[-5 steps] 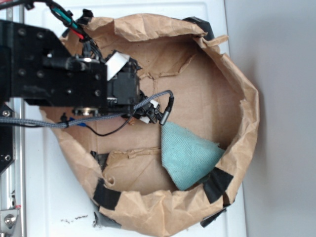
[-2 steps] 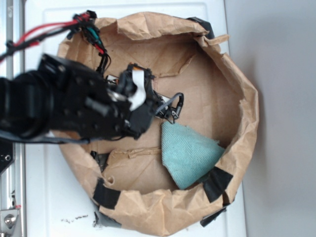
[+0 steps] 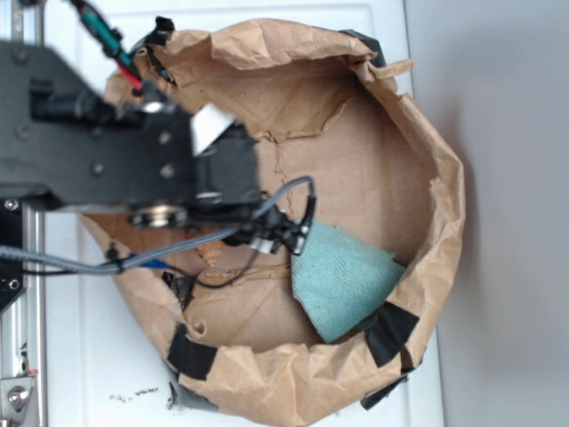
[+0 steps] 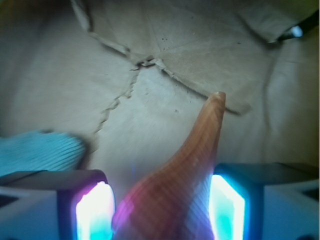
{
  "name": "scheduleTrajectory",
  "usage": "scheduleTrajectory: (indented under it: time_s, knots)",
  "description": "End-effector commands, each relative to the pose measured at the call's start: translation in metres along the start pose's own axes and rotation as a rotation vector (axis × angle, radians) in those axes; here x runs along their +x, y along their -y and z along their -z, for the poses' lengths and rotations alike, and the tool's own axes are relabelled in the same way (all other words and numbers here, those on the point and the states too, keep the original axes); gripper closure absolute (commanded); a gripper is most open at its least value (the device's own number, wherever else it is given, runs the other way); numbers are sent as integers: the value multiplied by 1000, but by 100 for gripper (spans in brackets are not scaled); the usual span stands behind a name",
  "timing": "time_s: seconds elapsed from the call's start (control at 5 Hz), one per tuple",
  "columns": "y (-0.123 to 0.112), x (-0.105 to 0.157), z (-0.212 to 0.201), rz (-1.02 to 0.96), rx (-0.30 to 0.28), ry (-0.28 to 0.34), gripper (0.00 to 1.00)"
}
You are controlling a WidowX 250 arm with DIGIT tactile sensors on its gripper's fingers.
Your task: Grab the shell.
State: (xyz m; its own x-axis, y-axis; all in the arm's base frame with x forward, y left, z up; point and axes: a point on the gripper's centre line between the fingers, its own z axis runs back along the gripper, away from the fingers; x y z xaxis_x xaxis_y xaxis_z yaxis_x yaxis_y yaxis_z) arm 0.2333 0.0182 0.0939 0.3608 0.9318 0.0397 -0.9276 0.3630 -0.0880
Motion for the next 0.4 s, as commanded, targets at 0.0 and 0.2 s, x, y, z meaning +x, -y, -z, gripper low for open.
scheduleTrajectory:
  time_s: [0.0, 0.2]
  knots:
    - [5, 5, -58, 79, -70, -3, 100]
    - [2, 5, -58, 103, -104, 10, 100]
